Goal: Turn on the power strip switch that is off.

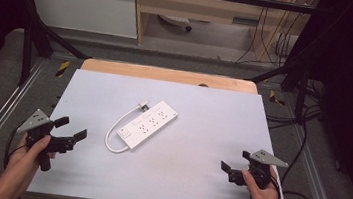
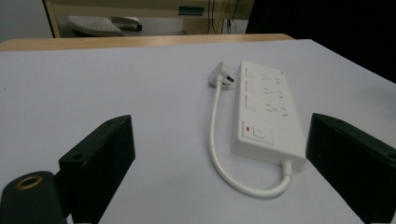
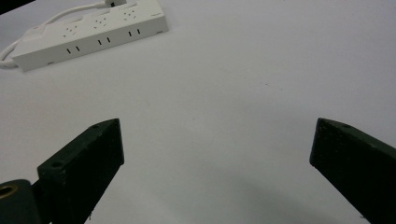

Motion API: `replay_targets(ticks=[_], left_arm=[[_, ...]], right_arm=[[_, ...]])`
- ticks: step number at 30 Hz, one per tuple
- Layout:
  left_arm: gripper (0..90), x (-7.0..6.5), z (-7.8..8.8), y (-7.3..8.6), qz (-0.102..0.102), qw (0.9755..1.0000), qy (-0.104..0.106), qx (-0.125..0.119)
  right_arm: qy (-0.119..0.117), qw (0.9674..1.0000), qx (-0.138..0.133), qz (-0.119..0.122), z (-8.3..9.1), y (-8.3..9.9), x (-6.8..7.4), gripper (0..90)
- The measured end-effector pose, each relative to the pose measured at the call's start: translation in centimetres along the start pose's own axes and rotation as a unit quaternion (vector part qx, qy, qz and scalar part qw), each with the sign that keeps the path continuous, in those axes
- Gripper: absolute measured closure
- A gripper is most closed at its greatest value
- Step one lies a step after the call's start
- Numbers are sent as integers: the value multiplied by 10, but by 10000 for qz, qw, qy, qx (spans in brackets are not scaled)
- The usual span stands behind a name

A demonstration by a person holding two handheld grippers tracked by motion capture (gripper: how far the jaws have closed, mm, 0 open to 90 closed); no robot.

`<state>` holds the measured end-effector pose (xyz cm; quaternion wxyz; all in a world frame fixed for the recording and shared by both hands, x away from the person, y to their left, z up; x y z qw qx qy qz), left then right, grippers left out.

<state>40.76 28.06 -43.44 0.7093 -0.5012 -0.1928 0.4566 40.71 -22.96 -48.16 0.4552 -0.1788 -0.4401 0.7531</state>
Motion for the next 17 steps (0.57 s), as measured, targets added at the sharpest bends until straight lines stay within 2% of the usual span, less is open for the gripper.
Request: replay_targets(ticks=[2, 6, 10, 12, 17], left_arm=[[84, 0, 1, 9, 93, 10000, -13, -10], [87, -4, -1, 26, 83, 9999, -1, 92], [87, -13, -7, 41, -95, 9993, 3, 374], [88, -18, -10, 46, -192, 9984, 30, 537], [80, -33, -18, 62, -584, 9936, 102, 960]], right_arm=[[13, 10000, 4, -2, 0, 0, -1, 34], [97, 9999, 47, -38, -2, 1, -3, 34], [210, 9997, 116, -98, -4, 3, -7, 34], [295, 9991, 275, -161, -8, 8, -11, 36], [587, 9959, 653, -210, -21, 17, -21, 41]])
Point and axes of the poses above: each handheld gripper's, and its own axes: z roughly backward along the jaws, y roughly out of its underside, x roughly to its left, the point moved 9 cm from there along -z, roughly forward along the jaws, and after that the axes turned 4 degrees about x, right-handed, at the moved point
